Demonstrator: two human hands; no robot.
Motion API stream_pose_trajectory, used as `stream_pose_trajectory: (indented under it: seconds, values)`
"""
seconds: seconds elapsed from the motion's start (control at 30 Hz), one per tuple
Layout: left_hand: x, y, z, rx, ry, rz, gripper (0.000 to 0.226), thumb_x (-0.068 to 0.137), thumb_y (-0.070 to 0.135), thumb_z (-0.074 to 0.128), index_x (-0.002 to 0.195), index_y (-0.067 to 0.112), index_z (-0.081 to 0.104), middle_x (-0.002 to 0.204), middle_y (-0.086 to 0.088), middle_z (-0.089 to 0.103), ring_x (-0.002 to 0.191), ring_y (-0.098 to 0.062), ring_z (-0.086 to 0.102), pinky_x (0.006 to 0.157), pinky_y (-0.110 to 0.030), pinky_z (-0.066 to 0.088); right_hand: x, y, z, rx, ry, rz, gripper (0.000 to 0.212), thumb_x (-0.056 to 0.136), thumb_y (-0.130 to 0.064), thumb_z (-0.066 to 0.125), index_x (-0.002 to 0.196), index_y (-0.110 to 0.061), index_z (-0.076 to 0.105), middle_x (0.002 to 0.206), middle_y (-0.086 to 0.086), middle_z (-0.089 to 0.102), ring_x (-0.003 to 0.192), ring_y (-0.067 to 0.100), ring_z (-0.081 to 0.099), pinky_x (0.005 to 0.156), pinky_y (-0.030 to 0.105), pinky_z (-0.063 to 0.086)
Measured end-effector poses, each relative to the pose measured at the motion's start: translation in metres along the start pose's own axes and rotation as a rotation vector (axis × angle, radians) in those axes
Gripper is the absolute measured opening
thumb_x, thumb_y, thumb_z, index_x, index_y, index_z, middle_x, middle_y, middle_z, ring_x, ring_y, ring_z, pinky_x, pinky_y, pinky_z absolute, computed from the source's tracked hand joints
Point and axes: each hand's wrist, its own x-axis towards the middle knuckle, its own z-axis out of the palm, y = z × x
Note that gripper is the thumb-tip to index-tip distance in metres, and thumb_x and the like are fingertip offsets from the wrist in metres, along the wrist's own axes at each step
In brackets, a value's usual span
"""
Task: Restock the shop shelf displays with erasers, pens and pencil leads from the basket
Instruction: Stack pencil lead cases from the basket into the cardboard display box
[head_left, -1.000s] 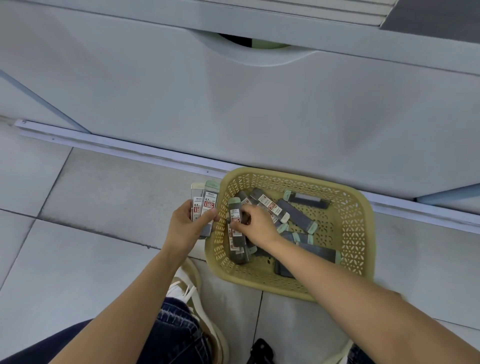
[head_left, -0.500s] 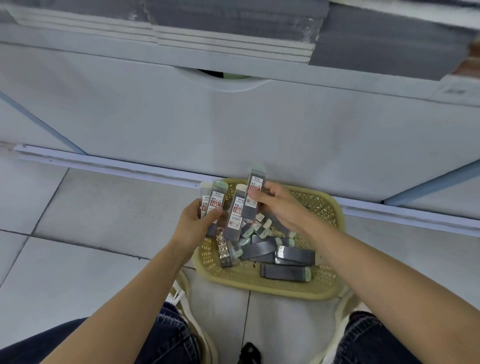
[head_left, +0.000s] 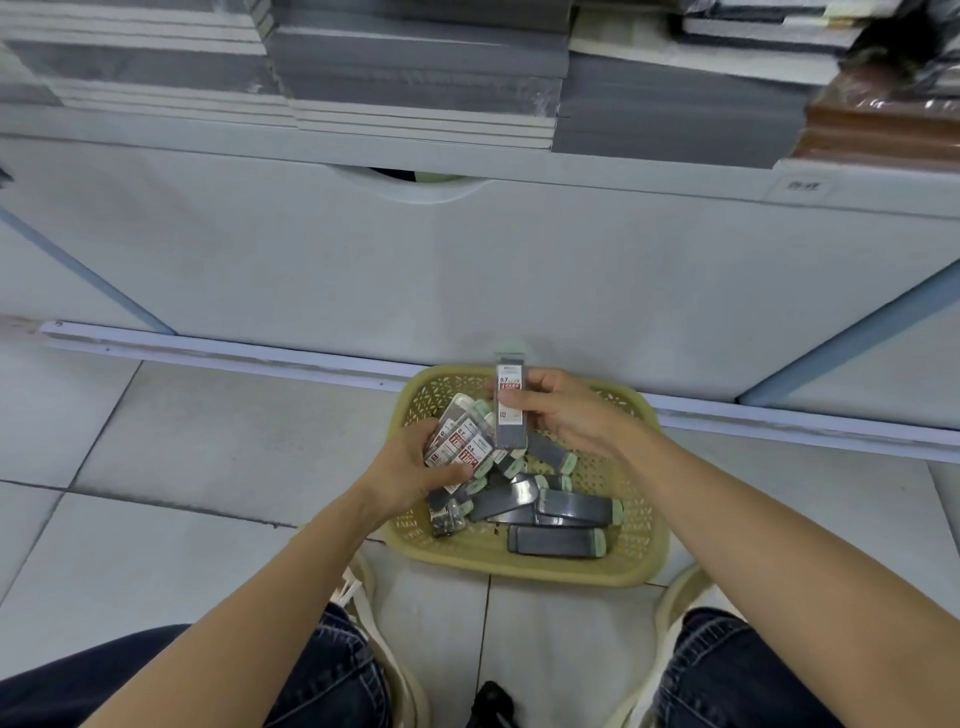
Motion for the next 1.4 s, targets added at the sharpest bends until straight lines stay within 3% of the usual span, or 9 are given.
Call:
stream_pose_trajectory:
  seconds: [0.13, 0.23, 0.4, 0.6, 0.8, 0.93, 1.2, 1.3, 1.4]
  values:
    - [0.003, 0.001, -0.001, 0.165, -0.023, 0.006, 0.031, 0.083, 0.011, 0.076, 0.107, 0.01, 0.057, 0.094, -0.011, 0.069, 0.078, -0.021, 0.066, 0.062, -0.026, 0.053, 0.003, 0.01, 0.003, -0.083, -0.014, 0.047, 0.017, 0.086, -0.017, 0.068, 0.102, -0.015, 0.07, 0.103, 0.01, 0.073, 0.095, 0.026, 0.066, 0.09, 0.045, 0.049]
    - [0.004, -0.003, -0.002, 0.184, -0.057, -0.016, 0.029, 0.082, 0.01, 0.076, 0.105, 0.015, 0.058, 0.094, -0.008, 0.07, 0.081, -0.019, 0.068, 0.064, -0.025, 0.056, 0.002, 0.014, 0.005, -0.189, -0.061, 0.112, 0.01, 0.089, -0.019, 0.067, 0.095, -0.012, 0.07, 0.089, 0.0, 0.075, 0.08, 0.01, 0.068, 0.078, 0.031, 0.052]
    - [0.003, -0.006, -0.005, 0.128, -0.139, -0.09, 0.026, 0.085, 0.011, 0.073, 0.104, 0.02, 0.059, 0.098, -0.002, 0.072, 0.085, -0.013, 0.07, 0.069, -0.021, 0.056, 0.002, 0.016, 0.001, -0.151, 0.015, 0.087, 0.015, 0.089, -0.021, 0.066, 0.101, -0.013, 0.07, 0.101, 0.002, 0.074, 0.095, 0.012, 0.069, 0.084, 0.021, 0.052]
    - [-0.002, -0.012, -0.021, 0.007, -0.229, -0.164, 0.021, 0.096, 0.011, 0.058, 0.117, 0.007, 0.059, 0.104, -0.013, 0.073, 0.096, -0.026, 0.069, 0.091, -0.046, 0.052, 0.004, 0.008, -0.018, -0.013, 0.152, 0.022, 0.027, 0.095, -0.017, 0.059, 0.119, -0.004, 0.062, 0.111, 0.013, 0.07, 0.1, 0.023, 0.068, 0.082, 0.031, 0.056]
    - [0.0, -0.007, -0.028, -0.351, 0.064, -0.213, 0.021, 0.099, 0.008, 0.043, 0.084, 0.003, 0.058, 0.069, -0.011, 0.057, 0.057, -0.018, 0.056, 0.059, -0.029, 0.05, 0.003, 0.001, -0.015, 0.016, 0.149, -0.031, 0.026, 0.095, -0.018, 0.059, 0.116, -0.004, 0.063, 0.107, 0.009, 0.073, 0.096, 0.018, 0.07, 0.074, 0.025, 0.057]
    - [0.009, 0.008, -0.024, -0.452, 0.292, -0.091, 0.022, 0.095, 0.011, 0.055, 0.074, 0.007, 0.056, 0.057, -0.006, 0.052, 0.049, -0.016, 0.046, 0.048, -0.025, 0.042, 0.001, -0.003, -0.009, -0.006, 0.121, -0.025, 0.016, 0.095, -0.02, 0.059, 0.106, -0.011, 0.066, 0.102, 0.007, 0.074, 0.096, 0.018, 0.069, 0.082, 0.029, 0.057]
    - [0.006, 0.018, -0.01, -0.178, 0.029, -0.086, 0.019, 0.08, 0.017, 0.078, 0.089, 0.004, 0.067, 0.06, -0.008, 0.059, 0.048, -0.013, 0.049, 0.045, -0.02, 0.041, -0.004, -0.019, 0.007, -0.027, 0.033, -0.025, 0.018, 0.092, -0.017, 0.062, 0.108, -0.012, 0.067, 0.105, 0.006, 0.071, 0.101, 0.023, 0.066, 0.092, 0.037, 0.053]
    - [0.005, 0.026, -0.005, -0.254, 0.153, -0.029, 0.011, 0.078, 0.009, 0.078, 0.08, 0.007, 0.067, 0.056, -0.003, 0.062, 0.043, -0.009, 0.05, 0.042, -0.018, 0.042, -0.007, -0.031, 0.018, 0.093, 0.132, -0.094, 0.03, 0.091, -0.01, 0.063, 0.121, -0.012, 0.062, 0.112, 0.006, 0.066, 0.103, 0.022, 0.064, 0.083, 0.031, 0.056]
    - [0.003, 0.041, -0.005, -0.347, 0.299, 0.032, 0.011, 0.078, 0.009, 0.079, 0.078, 0.007, 0.068, 0.053, -0.001, 0.061, 0.04, -0.008, 0.05, 0.039, -0.017, 0.041, -0.015, -0.043, 0.028, 0.17, 0.155, -0.115, 0.043, 0.09, -0.004, 0.063, 0.131, -0.011, 0.054, 0.128, 0.018, 0.057, 0.115, 0.032, 0.06, 0.094, 0.041, 0.054]
